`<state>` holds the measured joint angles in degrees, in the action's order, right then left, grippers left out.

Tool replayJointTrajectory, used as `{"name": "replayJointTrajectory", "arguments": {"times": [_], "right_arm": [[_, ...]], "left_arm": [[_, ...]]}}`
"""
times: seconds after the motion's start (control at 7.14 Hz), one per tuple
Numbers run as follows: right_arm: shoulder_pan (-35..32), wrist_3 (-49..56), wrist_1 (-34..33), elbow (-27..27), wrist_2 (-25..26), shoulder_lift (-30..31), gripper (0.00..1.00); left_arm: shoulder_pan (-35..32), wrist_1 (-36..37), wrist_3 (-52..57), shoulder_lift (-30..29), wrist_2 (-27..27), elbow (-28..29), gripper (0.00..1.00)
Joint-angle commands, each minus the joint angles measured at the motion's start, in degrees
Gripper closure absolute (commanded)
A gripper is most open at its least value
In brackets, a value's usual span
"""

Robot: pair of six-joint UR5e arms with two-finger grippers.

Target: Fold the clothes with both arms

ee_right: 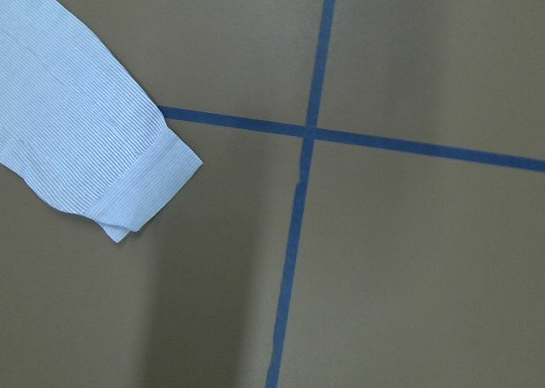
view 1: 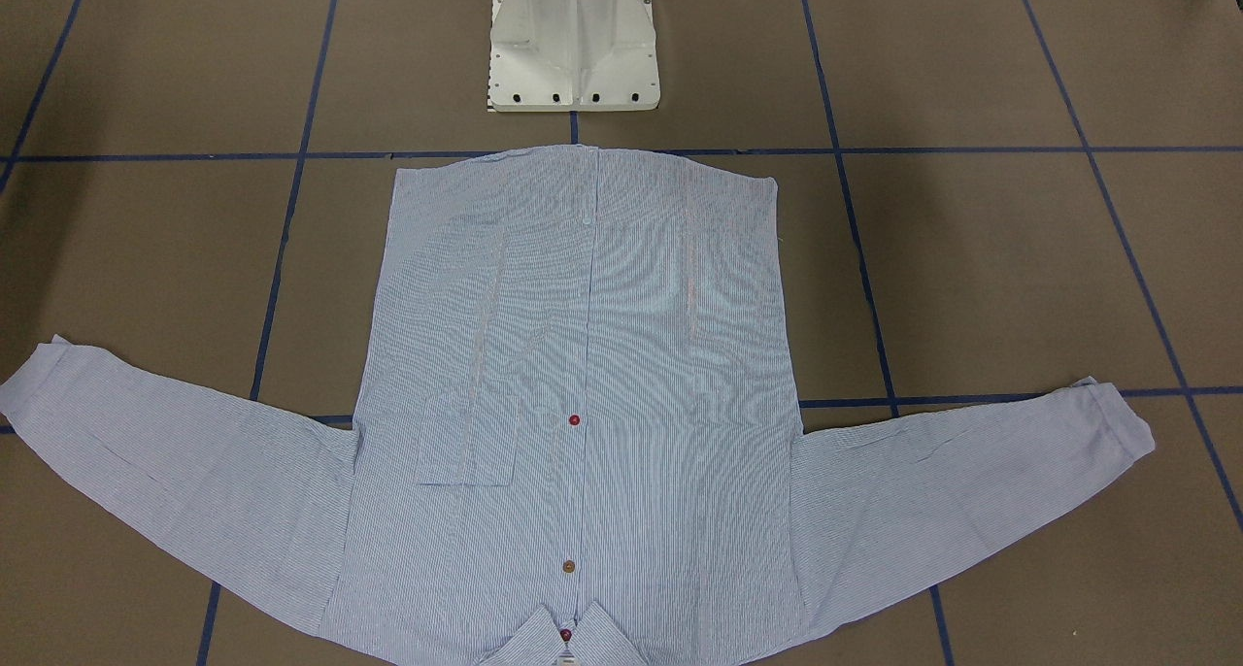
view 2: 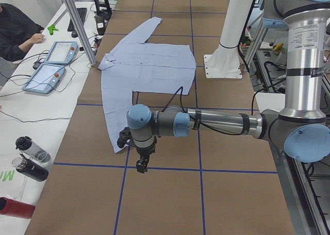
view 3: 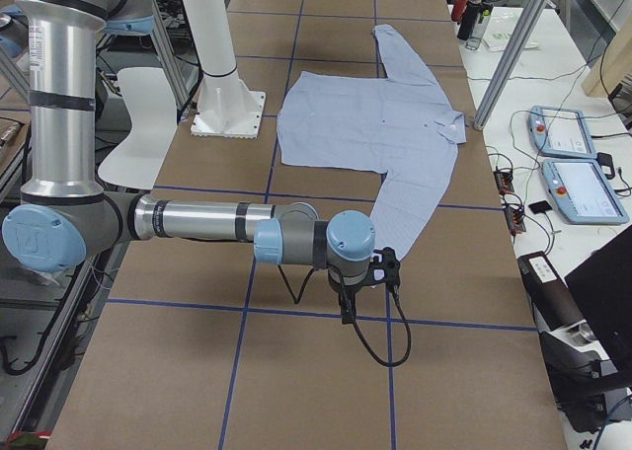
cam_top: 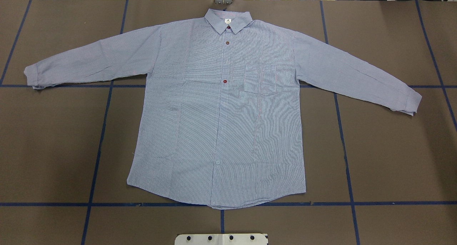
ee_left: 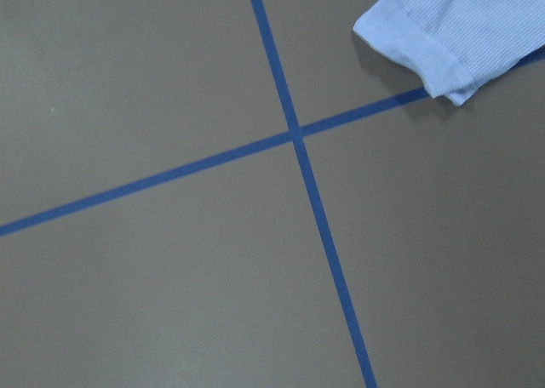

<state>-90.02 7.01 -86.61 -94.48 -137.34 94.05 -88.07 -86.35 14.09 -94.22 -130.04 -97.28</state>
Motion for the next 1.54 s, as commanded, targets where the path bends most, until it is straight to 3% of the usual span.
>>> {"name": "replayJointTrajectory", "arguments": {"times": [0.0, 0.14, 0.28, 0.42, 0.7, 0.98, 1.4], "right_arm": [[5.09, -3.99, 11.14, 5.33, 0.23, -2.90, 0.00], [7.90, -12.46, 19.29, 8.50, 0.32, -3.43, 0.00], [11.76, -24.29, 27.47, 10.53, 0.50, -4.83, 0.00], [16.85, -38.51, 29.29, 13.25, 0.15, -7.19, 0.00], [23.21, -42.69, 39.26, 15.54, 5.21, -7.40, 0.00], [24.45, -42.61, 46.42, 19.59, 8.23, -7.31, 0.00], [24.55, -42.70, 46.18, 18.90, 5.09, -5.90, 0.02]], "left_arm": [[0.54, -1.62, -0.55, -2.12, -1.61, -0.36, 0.00], [0.53, -2.24, -3.51, -1.67, -5.80, -0.28, 0.00], [0.45, -3.64, -5.46, -2.45, -6.36, -0.63, 0.00], [0.45, -3.82, -10.52, -2.72, -6.54, -0.81, 0.00], [0.45, -3.91, -12.07, -2.29, -9.35, -1.07, 0.00], [0.36, -4.00, -11.98, -2.28, -9.44, -1.51, 0.00], [0.36, -3.91, -12.07, -2.02, -9.44, -3.18, 0.00]]}}
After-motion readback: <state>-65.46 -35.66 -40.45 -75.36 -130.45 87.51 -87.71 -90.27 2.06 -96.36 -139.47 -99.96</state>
